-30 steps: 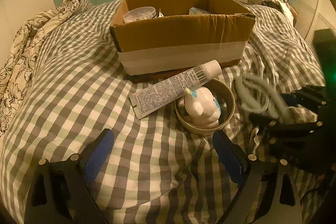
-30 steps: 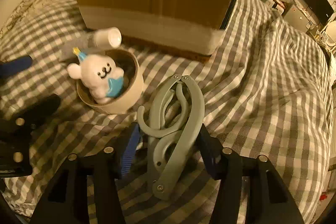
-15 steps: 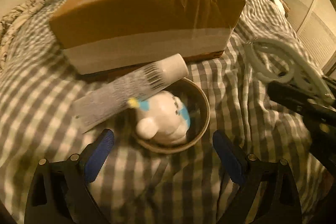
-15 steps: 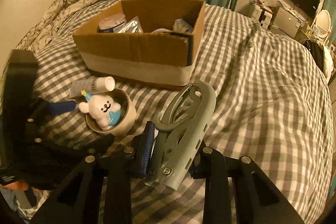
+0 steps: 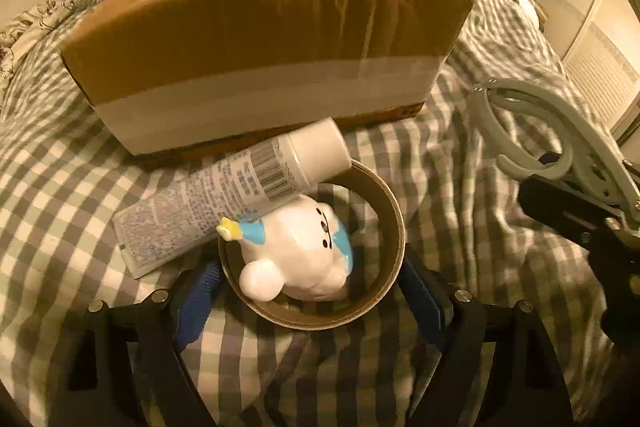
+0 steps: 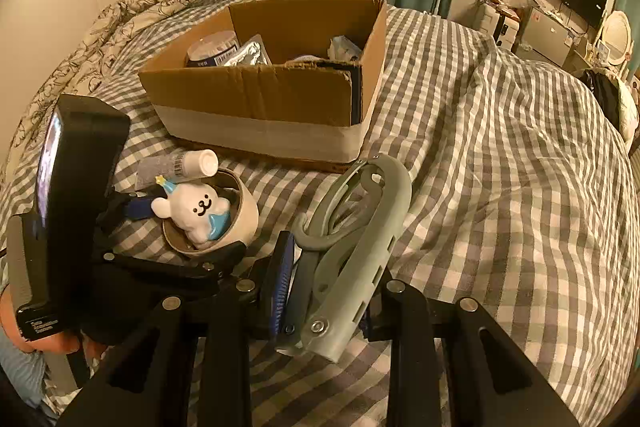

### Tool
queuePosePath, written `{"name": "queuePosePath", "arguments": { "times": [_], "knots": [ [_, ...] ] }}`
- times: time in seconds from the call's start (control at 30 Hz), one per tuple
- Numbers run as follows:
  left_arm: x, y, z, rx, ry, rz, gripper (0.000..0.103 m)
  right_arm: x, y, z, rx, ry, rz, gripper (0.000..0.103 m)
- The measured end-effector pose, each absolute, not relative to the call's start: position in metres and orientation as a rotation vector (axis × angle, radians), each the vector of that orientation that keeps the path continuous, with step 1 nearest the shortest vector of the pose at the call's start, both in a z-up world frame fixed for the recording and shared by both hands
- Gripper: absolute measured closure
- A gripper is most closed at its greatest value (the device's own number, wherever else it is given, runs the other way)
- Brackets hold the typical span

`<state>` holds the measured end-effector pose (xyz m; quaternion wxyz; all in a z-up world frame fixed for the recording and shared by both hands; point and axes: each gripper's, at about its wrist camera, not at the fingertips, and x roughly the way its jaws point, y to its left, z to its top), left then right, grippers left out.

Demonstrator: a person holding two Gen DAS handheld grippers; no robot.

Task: Organize objects
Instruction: 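Grasp the brown tape roll with left gripper while right holds the hanger, then carry tape roll and hanger into the box and open both grippers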

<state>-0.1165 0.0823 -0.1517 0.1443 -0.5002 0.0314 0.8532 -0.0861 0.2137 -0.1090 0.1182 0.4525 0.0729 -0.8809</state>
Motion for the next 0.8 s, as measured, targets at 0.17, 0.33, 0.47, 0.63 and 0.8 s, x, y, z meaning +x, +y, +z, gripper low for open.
{"name": "queuePosePath", "arguments": {
  "times": [0.17,0.33,0.47,0.63,0.8],
  "knots": [
    [-0.106,0.080,-0.129,-1.372,0.101,2.491,0.018,-0.081,0.214,-0.099,1.292,0.196,-2.583,0.076],
    [-0.101,0.077,-0.104,-1.306,0.085,2.518,0.018,-0.072,0.214,-0.084,1.251,0.188,-2.601,0.076],
    [-0.096,0.078,-0.082,-1.242,0.077,2.539,0.018,-0.065,0.213,-0.071,1.223,0.183,-2.616,0.076],
    [-0.091,0.074,-0.057,-1.169,0.082,2.568,0.018,-0.058,0.212,-0.056,1.185,0.190,-2.637,0.076],
    [-0.088,0.073,-0.039,-1.120,0.101,2.592,0.018,-0.054,0.209,-0.042,1.143,0.212,-2.653,0.076]
  ]
}}
